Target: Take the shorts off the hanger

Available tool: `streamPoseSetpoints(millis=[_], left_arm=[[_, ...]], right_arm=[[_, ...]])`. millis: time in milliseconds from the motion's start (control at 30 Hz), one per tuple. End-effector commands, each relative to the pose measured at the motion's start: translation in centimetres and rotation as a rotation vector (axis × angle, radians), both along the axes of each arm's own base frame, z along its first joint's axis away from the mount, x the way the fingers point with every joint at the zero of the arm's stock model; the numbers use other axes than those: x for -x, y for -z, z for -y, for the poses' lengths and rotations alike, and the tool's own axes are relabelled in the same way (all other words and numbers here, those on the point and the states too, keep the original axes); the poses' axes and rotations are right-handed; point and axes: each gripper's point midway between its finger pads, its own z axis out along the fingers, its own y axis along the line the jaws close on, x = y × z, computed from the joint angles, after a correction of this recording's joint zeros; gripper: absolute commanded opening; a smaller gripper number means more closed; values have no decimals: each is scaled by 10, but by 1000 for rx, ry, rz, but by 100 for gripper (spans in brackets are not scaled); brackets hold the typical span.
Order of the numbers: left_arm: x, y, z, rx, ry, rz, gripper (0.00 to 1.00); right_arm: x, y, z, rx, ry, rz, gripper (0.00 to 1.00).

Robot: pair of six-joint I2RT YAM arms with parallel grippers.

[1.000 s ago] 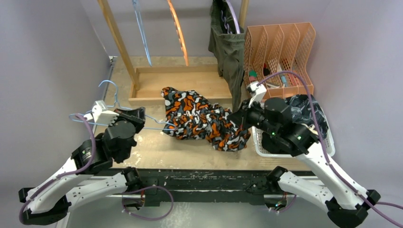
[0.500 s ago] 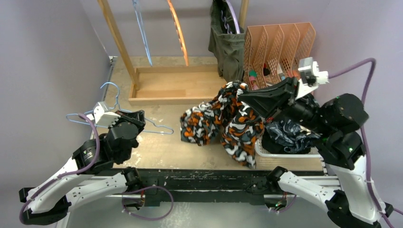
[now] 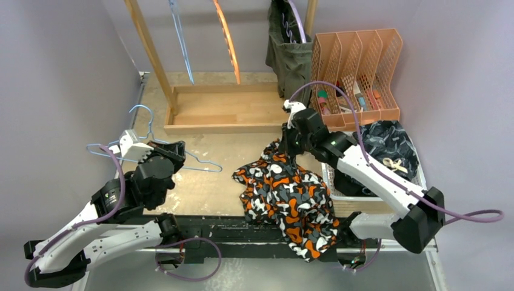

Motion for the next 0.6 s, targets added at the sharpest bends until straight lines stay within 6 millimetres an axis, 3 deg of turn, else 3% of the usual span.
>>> streamPoseSetpoints(millis=[0, 67, 133, 200, 233, 333, 433, 567], left_arm=[[-2, -2, 3, -5, 8, 13, 0], [-3, -1, 5, -1, 10, 15, 0], [-4, -1, 8, 1, 20, 16, 0], [-4, -1, 12, 4, 32, 17, 0], [-5, 0, 13, 3, 35, 16, 0], [-6, 1, 19, 12, 51, 18, 0], [-8, -1, 25, 20, 68, 24, 0], [-8, 1, 33, 27, 96, 21, 0]], right_arm=[[-25, -149, 0, -199, 49, 370, 0], [-28, -205, 5, -215, 21, 525, 0], [-28, -248, 12, -203, 11, 625, 0], [-22, -272, 13, -206, -22, 669, 0], [-19, -273, 10, -217, -48, 673, 0], [-7, -243, -5, -282, -115, 609, 0], [9, -172, -16, -321, -153, 436, 0], [43, -97, -10, -363, -165, 263, 0]])
